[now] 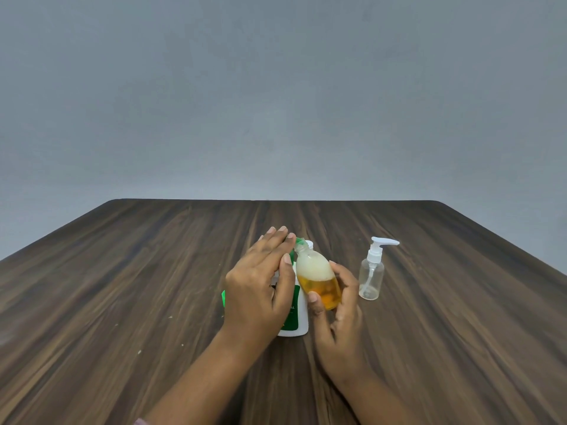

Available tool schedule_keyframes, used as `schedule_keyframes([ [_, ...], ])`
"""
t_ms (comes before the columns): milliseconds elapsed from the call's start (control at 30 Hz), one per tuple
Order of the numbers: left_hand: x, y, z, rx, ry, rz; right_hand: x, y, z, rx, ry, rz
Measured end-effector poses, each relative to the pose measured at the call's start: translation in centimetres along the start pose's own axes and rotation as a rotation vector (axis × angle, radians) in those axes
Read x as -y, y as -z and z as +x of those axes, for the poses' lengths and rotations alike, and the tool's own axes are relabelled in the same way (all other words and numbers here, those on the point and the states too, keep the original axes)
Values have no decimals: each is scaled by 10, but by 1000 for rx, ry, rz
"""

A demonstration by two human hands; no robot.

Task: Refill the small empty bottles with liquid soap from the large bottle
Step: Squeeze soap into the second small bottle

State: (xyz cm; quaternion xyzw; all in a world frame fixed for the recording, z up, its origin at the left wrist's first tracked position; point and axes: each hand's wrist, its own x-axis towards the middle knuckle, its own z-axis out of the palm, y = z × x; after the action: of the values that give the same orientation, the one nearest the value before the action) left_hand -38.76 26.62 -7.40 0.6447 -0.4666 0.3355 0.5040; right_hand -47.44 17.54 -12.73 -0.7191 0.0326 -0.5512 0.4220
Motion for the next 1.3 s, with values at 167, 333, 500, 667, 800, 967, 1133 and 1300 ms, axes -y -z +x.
schedule_keyframes([
  [167,-7,5,8,1,-16,22,2,-2,0,-5,7,21],
  [333,-6,2,8,-5,-14,20,3,-2,2,-3,18,12],
  [500,0,2,1,15,-11,0,3,-1,2,-5,27,-1],
  [667,-2,5,5,27,-14,7,-2,-1,2,11,20,-3],
  [800,-4,6,12,33,-15,32,-2,-2,1,10,16,10],
  [967,-1,0,3,25,-1,-2,-4,-1,2,4,18,-1],
  [1133,1,-1,-1,27,4,-10,-3,-1,1,-6,20,-15],
  [1300,-3,5,4,46,-18,23,-3,-2,0,2,33,4],
])
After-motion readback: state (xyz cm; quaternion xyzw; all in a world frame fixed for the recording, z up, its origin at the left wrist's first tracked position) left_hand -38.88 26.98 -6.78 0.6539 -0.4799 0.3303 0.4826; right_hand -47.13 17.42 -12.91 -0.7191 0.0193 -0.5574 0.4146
